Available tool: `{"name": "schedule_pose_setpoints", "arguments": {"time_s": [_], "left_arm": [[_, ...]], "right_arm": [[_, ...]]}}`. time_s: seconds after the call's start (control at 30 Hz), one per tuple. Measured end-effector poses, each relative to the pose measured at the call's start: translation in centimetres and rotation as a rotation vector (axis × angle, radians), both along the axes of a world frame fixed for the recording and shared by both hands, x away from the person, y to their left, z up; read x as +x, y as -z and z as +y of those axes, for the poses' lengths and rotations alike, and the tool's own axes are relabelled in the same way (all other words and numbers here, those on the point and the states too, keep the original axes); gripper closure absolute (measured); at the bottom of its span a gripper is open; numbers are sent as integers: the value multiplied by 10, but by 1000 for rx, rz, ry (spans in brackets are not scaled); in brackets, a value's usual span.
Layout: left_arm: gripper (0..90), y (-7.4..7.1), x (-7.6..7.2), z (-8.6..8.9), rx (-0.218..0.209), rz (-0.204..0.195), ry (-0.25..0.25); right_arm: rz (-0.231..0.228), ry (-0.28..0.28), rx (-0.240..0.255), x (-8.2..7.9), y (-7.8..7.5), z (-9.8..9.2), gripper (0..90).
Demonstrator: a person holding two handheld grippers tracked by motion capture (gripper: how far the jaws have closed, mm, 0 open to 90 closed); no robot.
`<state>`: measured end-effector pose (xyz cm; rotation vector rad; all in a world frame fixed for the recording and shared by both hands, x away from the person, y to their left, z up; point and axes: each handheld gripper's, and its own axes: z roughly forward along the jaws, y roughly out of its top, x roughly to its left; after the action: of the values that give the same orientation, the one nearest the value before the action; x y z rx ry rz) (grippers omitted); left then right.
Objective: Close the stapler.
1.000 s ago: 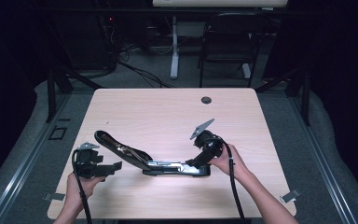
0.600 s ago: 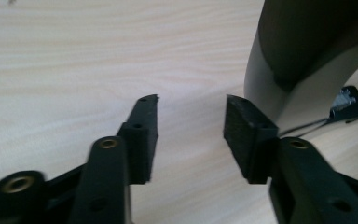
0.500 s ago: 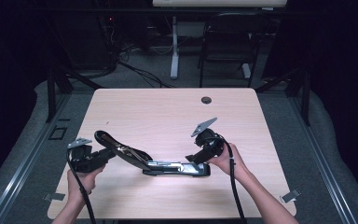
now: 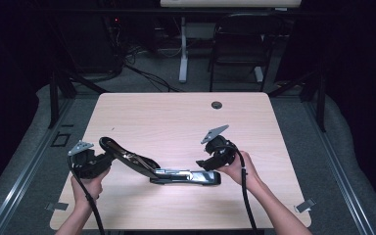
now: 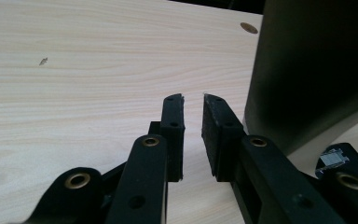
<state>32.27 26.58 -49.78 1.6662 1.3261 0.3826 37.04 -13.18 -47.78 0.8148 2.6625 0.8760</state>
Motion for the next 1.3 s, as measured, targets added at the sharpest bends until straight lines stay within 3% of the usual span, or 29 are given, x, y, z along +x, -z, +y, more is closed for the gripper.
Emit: {"name": "schedule_pose_setpoints", "arguments": {"time_s": [0.2, 0.47, 0.67, 0.9, 1.3], "left_arm": [[824, -1, -2, -1, 0, -9, 3], [839, -3, -5, -4, 1, -20, 11], [857, -4, -6, -4, -5, -37, 2], [876, -6, -7, -5, -16, -53, 11], [892, -8, -8, -11, -16, -72, 17]], "right_arm": [[-15, 1, -9, -1, 0, 3, 408], [-40, -16, -13, -5, -3, 7, 708], [-73, -25, -10, -10, -7, 14, 844], [-92, -45, -10, -13, -8, 21, 865], [-120, -21, 17, -14, -16, 17, 871]]}}
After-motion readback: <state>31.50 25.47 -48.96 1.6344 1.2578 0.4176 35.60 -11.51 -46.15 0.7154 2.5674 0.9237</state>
